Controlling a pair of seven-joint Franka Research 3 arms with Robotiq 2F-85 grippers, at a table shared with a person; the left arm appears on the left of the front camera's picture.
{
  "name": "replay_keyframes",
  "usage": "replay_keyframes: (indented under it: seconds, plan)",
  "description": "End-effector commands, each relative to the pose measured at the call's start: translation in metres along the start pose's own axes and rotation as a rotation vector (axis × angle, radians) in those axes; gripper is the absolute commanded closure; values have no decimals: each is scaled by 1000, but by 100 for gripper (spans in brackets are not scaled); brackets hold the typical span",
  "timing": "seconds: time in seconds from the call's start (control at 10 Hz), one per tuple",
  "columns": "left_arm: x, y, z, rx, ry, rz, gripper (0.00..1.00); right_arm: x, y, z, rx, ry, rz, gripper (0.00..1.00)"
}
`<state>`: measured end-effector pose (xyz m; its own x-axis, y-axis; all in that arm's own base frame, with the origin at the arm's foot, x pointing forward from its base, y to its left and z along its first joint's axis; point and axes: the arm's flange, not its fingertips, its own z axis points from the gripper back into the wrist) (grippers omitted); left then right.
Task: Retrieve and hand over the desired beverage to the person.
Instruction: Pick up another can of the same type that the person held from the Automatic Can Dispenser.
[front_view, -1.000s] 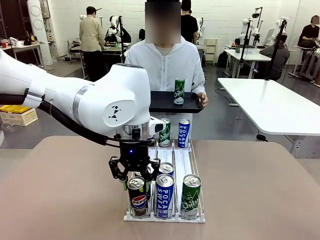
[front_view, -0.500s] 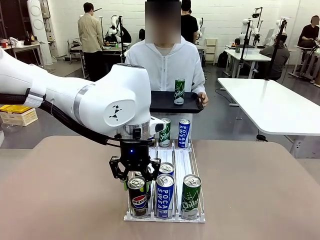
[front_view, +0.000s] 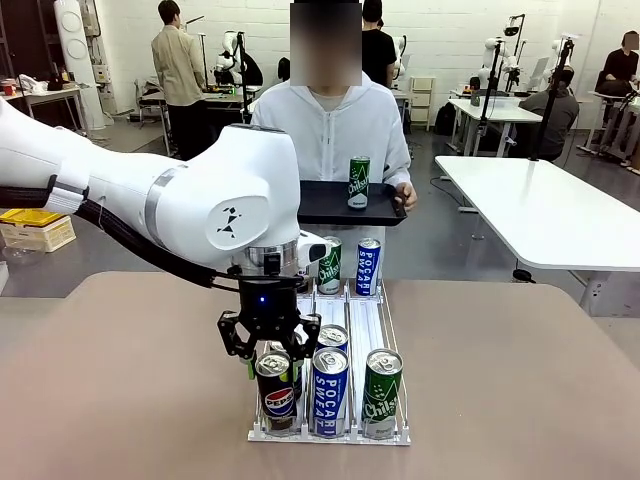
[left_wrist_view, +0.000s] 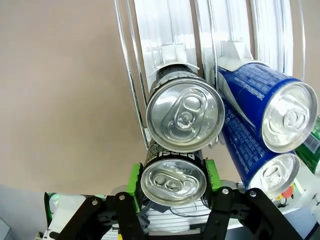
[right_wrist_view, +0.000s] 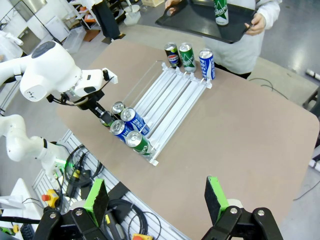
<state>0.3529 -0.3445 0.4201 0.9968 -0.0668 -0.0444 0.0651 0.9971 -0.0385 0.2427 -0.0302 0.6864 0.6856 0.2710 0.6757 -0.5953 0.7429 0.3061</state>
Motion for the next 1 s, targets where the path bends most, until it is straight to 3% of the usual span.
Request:
replay_keyframes:
  seconds: [0.0, 0.5, 0.9]
  plan:
    - [-19, 15, 29, -48, -8, 1, 45, -1, 0, -1, 8, -3, 2, 0]
    - [-77, 38, 193, -130, -116, 32, 45, -1, 0, -1, 8, -3, 2, 0]
    - [-97, 35, 250, -40, -204, 92, 45, -1, 0, -1, 8, -3, 2, 0]
